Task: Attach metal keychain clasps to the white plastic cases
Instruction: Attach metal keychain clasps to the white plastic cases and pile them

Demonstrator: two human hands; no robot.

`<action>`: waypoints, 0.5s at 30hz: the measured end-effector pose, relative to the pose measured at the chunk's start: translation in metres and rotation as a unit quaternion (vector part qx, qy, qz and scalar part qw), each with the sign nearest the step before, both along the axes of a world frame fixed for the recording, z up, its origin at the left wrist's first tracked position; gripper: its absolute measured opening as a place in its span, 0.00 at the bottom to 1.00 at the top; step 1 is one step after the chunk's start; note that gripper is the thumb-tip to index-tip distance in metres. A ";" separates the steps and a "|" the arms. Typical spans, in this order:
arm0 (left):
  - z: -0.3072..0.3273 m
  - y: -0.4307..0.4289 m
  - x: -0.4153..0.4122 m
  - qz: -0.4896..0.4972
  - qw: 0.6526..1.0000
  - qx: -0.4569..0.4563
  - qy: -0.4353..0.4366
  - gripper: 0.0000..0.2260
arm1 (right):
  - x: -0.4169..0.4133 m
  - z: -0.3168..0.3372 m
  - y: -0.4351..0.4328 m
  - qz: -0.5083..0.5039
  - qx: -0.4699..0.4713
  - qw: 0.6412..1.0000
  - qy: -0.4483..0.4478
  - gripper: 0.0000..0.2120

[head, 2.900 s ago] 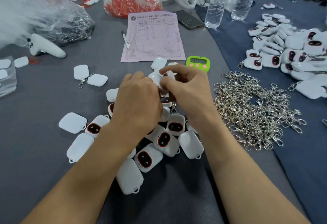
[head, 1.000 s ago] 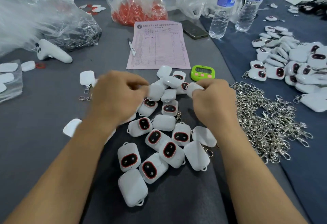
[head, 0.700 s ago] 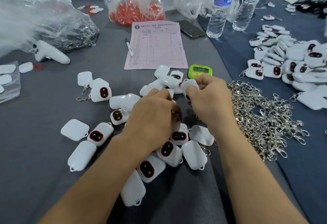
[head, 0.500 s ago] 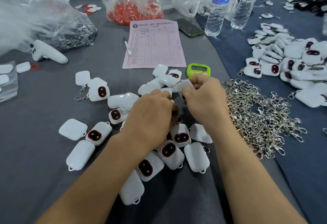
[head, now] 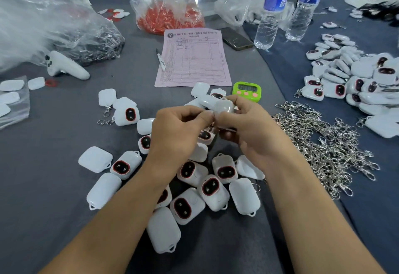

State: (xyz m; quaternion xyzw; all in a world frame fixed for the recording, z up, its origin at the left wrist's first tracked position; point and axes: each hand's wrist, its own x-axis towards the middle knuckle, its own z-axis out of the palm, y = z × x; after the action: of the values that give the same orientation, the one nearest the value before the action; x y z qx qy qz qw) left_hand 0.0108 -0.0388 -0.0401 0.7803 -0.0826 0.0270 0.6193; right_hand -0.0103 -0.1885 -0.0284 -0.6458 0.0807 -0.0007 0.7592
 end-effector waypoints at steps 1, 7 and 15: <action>0.001 0.000 0.000 0.001 1.000 -0.026 0.006 0.03 | -0.001 -0.001 0.001 0.023 0.006 1.000 -0.011 0.13; 0.009 -0.001 -0.002 -0.004 0.987 -0.151 0.053 0.04 | -0.001 0.000 0.001 0.032 -0.051 0.998 -0.025 0.14; 0.010 0.005 0.002 0.016 0.995 -0.101 0.021 0.06 | -0.003 0.005 0.002 -0.004 -0.021 0.999 -0.037 0.08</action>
State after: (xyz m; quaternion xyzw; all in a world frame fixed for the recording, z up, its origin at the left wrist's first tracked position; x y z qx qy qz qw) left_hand 0.0129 -0.0338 -0.0306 0.7154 -0.0538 0.0293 0.6960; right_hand -0.0131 -0.1867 -0.0237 -0.6612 0.0556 -0.0296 0.7476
